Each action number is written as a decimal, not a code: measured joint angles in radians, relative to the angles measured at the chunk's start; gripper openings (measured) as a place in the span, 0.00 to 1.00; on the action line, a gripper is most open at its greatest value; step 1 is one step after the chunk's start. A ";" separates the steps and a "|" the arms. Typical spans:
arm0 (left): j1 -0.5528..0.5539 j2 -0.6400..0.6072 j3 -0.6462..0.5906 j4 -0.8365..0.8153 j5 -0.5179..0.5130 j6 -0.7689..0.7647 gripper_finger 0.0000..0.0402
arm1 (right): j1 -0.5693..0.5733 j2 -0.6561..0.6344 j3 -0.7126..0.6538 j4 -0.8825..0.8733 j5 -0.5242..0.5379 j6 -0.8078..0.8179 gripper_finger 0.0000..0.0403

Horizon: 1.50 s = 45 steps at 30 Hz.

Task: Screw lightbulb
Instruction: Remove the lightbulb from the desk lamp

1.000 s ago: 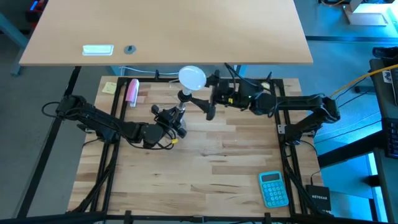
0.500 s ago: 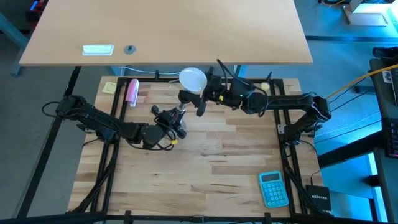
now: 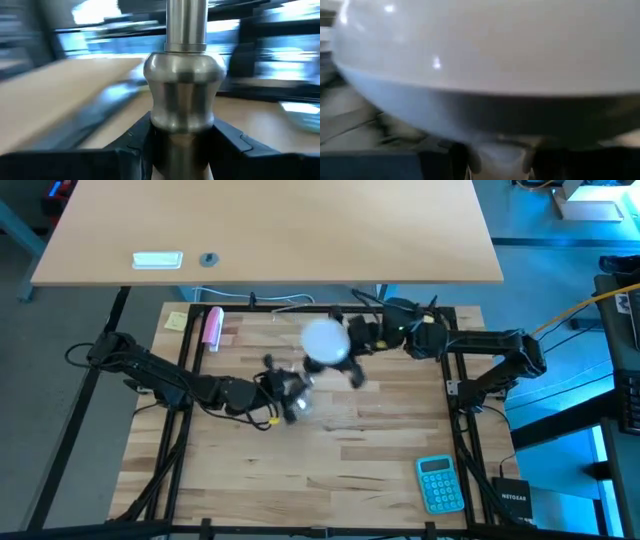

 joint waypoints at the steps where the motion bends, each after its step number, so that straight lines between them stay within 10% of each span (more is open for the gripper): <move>1: 0.009 -0.007 0.000 0.001 0.125 -0.001 0.30 | -0.001 -0.008 0.000 -0.009 -0.099 0.002 0.39; 7: 0.067 -0.019 0.000 0.052 0.792 -0.157 0.30 | 0.008 -0.015 0.000 0.004 -0.521 0.013 0.39; 13: 0.085 -0.021 0.000 0.036 0.848 -0.182 0.30 | 0.023 -0.017 0.001 -0.012 -0.464 0.023 0.39; 18: 0.083 -0.022 -0.002 0.014 0.747 -0.180 0.30 | 0.023 -0.020 0.001 -0.055 -0.320 0.059 0.40; 28: 0.078 -0.054 -0.003 -0.076 0.464 -0.184 0.30 | 0.020 -0.078 0.001 -0.261 0.048 0.023 0.96; 39: 0.015 -0.109 -0.002 -0.188 -0.097 -0.218 0.30 | 0.020 -0.156 -0.003 -0.573 0.399 -0.027 0.86; 45: -0.021 -0.106 -0.002 -0.198 -0.355 -0.218 0.30 | 0.020 -0.101 -0.085 -0.262 0.413 -0.026 0.84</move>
